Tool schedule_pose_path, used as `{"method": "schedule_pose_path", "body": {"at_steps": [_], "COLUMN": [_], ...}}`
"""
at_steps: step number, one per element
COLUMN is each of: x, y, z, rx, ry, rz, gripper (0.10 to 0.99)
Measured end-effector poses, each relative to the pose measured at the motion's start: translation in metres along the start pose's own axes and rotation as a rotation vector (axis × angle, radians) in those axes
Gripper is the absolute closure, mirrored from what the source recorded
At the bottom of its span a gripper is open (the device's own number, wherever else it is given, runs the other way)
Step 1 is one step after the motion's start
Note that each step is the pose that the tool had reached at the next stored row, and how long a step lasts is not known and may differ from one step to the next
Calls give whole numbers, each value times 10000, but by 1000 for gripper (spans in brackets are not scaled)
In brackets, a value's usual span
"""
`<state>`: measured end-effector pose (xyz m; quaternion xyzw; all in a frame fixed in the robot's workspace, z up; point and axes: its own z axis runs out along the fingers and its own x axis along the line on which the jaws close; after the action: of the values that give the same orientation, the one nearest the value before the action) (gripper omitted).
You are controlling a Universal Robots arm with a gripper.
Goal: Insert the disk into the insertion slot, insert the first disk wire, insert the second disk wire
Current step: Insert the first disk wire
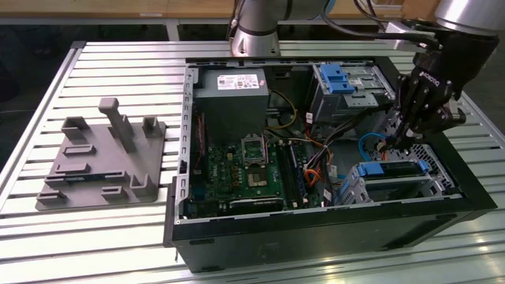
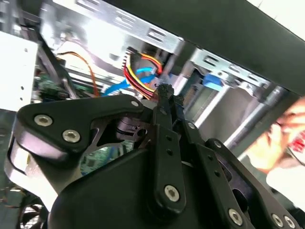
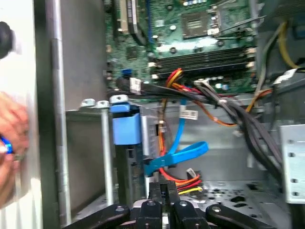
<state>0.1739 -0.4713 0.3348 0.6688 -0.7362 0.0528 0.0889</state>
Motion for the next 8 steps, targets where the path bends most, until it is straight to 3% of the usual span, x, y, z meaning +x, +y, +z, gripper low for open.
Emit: {"method": "schedule_pose_path", "body": {"at_steps": [5, 6, 8], "x": [58, 75, 117], "y": [-6, -8, -12], "z": [12, 15, 21], "rx": [-79, -86, -89], "ry": [-886, -964, -1001], "rz": [-54, -59, -61], "gripper": [922, 922, 922]}}
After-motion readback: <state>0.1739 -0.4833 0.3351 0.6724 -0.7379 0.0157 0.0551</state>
